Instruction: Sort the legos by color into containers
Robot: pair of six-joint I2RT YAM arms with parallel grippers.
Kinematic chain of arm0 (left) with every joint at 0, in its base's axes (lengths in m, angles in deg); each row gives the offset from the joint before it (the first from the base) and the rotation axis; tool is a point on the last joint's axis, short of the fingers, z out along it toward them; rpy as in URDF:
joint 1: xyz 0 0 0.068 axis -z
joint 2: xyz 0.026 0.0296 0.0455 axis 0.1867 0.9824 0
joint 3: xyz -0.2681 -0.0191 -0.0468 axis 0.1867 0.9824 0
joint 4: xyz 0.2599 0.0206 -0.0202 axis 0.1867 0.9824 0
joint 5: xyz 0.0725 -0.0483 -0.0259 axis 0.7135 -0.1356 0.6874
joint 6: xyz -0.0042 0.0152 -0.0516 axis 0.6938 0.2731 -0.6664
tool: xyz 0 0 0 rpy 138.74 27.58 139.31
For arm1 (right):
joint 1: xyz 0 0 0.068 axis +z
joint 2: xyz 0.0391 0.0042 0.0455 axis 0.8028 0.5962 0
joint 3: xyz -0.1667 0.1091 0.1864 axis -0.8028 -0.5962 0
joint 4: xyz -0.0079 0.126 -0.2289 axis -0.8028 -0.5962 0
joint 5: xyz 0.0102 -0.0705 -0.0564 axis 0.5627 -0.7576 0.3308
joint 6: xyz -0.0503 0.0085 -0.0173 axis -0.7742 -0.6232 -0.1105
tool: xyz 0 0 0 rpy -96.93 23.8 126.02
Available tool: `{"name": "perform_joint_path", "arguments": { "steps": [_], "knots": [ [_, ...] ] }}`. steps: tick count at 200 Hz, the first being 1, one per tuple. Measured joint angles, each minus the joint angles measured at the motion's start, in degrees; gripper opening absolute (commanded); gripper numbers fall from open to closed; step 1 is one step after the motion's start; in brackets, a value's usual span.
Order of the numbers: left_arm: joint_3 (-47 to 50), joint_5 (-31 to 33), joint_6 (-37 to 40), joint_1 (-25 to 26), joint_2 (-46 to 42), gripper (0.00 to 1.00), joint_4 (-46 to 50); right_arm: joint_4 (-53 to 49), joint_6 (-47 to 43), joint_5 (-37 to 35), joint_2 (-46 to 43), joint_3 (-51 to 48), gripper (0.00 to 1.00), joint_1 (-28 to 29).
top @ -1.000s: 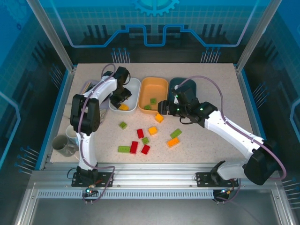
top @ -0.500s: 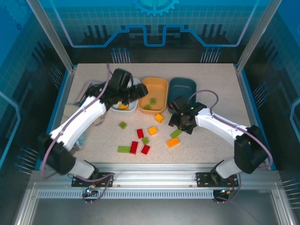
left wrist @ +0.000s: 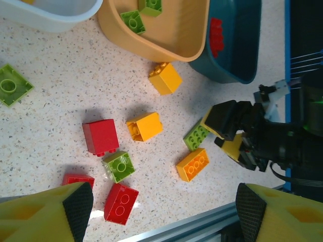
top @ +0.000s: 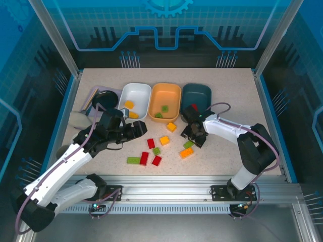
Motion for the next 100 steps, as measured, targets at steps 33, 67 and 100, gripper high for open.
{"name": "perform_joint_path", "arguments": {
  "steps": [33,67,100],
  "knots": [
    [0.3,0.0,0.0,0.0,-1.2,0.78,0.3,1.0,1.0,1.2,1.9,-1.0,0.62,-1.8],
    [0.9,0.0,-0.1,0.1,-1.2,0.78,0.4,2.0,2.1,2.4,3.7,-1.2,0.58,-1.9],
    [1.1,0.0,-0.7,0.3,-1.2,0.78,0.4,1.6,3.4,2.6,4.2,-1.2,0.47,-1.9]
  ]
}}
